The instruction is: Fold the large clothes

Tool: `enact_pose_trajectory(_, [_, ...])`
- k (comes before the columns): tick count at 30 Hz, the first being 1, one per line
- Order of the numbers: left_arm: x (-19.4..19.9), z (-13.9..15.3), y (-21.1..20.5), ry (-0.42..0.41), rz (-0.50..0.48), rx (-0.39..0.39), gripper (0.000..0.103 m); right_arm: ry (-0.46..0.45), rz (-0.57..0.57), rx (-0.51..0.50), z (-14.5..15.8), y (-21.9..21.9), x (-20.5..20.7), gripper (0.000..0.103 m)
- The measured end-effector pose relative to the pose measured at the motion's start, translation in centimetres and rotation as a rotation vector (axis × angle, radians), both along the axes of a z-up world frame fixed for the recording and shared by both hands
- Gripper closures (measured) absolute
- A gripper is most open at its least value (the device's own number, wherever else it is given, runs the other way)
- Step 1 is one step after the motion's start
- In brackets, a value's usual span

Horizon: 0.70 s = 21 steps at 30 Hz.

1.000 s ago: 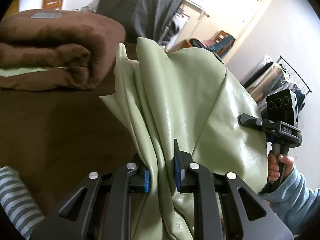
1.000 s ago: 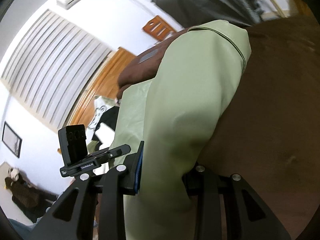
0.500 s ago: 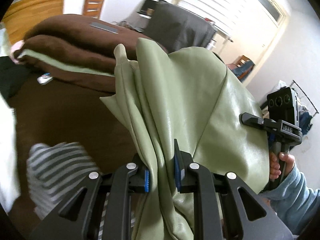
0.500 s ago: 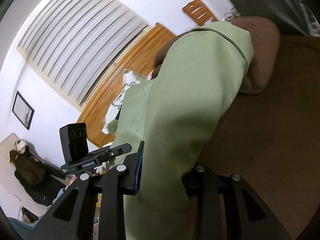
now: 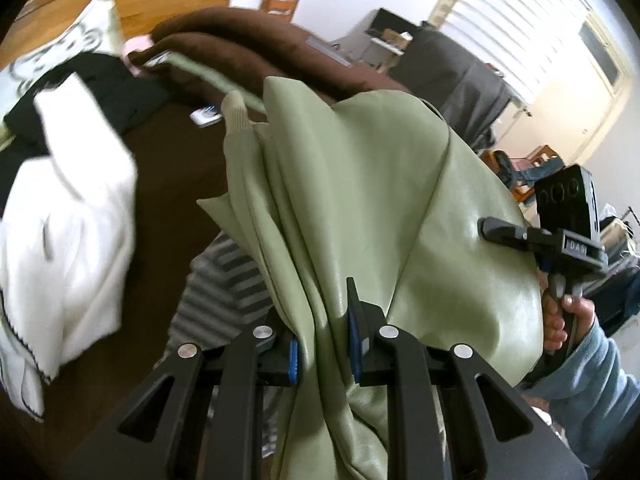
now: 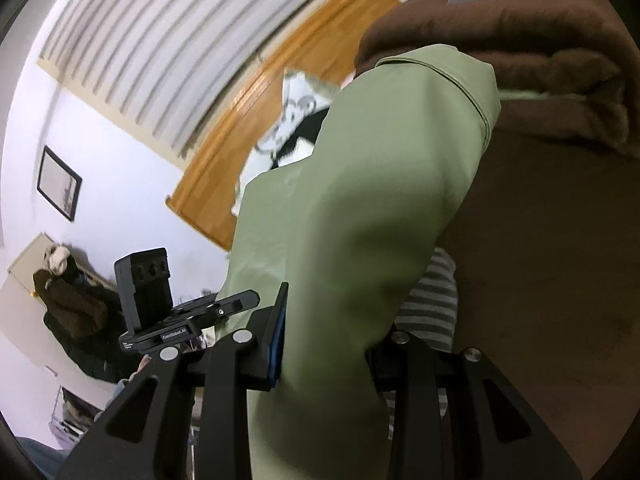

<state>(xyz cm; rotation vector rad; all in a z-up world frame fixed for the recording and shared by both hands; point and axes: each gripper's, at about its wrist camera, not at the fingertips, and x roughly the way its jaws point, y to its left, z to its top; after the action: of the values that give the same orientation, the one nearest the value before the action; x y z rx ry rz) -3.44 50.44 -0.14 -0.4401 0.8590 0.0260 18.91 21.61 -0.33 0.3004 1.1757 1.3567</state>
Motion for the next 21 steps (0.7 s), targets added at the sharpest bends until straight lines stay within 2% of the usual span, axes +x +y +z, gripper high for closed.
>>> enact_pose_trajectory(7, [-1.4,-7.5,4.7,0.052,0.096,-0.079,0.082,0.004,0.085,-0.097,-5.6,4.5,-0.6,0.073])
enact_pose_trajectory(12, [-2.6,-11.9,7.1,0.058,0.180,-0.141,0.074,0.020,0.100,-0.156,-9.1,6.1,0.5,0.070])
enact_pose_trajectory(18, [-2.6,-13.4,7.5,0.070,0.172,-0.142,0.070,-0.013,0.137,-0.201,-9.7,6.5,0.1,0.067])
enact_pose_trajectory(21, [-2.6,-13.7,7.7,0.093,0.168,-0.140,0.060,-0.049,0.137,-0.235,-9.6,6.3,0.0,0.059])
